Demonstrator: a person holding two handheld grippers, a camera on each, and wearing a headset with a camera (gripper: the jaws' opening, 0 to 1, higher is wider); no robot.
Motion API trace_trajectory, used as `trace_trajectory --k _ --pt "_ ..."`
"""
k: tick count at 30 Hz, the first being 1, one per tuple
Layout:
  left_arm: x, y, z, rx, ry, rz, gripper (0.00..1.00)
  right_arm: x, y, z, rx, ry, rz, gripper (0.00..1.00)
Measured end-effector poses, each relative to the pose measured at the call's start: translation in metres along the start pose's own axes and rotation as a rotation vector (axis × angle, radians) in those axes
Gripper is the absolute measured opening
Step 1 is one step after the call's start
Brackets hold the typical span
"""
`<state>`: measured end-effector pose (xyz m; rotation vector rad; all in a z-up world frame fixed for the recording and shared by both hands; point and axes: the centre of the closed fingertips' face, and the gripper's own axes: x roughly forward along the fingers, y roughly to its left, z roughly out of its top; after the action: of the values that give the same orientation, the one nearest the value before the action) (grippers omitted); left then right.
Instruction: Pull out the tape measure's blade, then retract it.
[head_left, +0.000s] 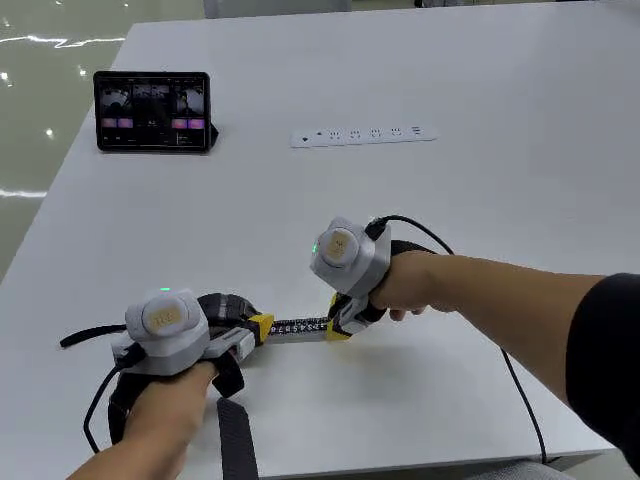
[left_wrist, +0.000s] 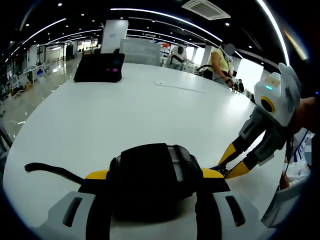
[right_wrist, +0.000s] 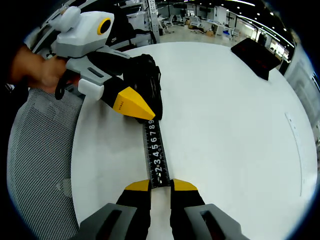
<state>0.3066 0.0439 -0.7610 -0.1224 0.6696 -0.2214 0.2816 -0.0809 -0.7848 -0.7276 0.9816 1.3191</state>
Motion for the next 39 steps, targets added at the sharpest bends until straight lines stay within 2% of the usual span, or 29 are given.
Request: trace_trajectory --k 3,5,13,39 --pt "0.000 0.000 0.000 -0.002 0.001 -0.001 0.63 0.001 0.000 0.001 -0.018 -0.002 0.000 0.10" --pt "0.000 0.000 0.000 -0.003 0.001 -0.003 0.63 0.001 0.001 0.002 -0.058 -0.006 0.001 0.10" --pt "0.000 0.000 0.000 -0.005 0.002 -0.006 0.63 0.003 0.001 0.007 -0.076 -0.019 0.005 0.10" --pt "-0.002 0.000 0.000 -0.011 0.007 -0.010 0.64 0.008 0.004 0.018 -0.063 -0.041 0.001 0.10"
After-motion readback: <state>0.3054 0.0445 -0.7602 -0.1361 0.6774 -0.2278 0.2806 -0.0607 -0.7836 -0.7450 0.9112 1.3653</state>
